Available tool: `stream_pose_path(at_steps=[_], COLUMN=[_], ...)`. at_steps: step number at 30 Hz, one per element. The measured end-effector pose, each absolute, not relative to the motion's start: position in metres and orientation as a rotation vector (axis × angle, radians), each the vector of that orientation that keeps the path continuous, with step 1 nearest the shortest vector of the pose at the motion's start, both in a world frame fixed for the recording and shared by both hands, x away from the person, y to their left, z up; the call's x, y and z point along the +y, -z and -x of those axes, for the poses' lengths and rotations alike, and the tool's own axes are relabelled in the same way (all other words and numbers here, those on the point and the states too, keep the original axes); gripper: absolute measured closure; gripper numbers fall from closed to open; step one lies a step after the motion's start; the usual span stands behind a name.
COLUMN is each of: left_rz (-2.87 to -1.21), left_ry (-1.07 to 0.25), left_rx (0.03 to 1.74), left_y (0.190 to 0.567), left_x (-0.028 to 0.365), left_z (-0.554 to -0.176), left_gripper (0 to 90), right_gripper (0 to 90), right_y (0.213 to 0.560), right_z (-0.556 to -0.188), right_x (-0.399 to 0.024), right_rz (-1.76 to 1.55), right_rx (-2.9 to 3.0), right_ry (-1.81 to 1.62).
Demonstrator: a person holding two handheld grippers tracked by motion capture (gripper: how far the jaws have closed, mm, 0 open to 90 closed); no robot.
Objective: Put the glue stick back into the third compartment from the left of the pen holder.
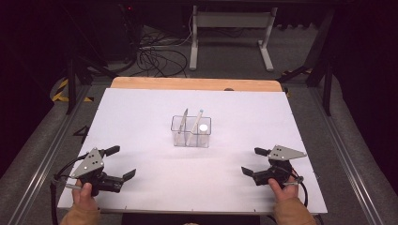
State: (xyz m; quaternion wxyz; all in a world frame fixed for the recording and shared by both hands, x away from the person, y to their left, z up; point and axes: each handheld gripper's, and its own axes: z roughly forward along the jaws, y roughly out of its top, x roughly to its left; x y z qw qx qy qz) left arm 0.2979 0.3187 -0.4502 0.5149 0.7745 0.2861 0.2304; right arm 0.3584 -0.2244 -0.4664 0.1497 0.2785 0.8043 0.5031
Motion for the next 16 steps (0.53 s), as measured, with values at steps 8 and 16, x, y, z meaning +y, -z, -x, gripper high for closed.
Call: stream_pose_path(at_steps=[8, 16], left_rz=[-1.860, -1.862], left_ry=[-0.551, -0.547], left_rx=[0.686, 0.690], left_y=[0.4506, 0.4514], left_x=[0.3187, 0.3195], left_z=[-0.2985, -0.2997], left_gripper=[1.6, 1.7], right_gripper=[8.0, 8.0], right_y=[0.4674, 0.4687], right_z=[-0.3574, -0.3584], right_x=[-0.2213, -0.2207], right_rz=[-0.782, -0.790], right_rx=[2.317, 2.319], right_ry=[-1.420, -1.405])
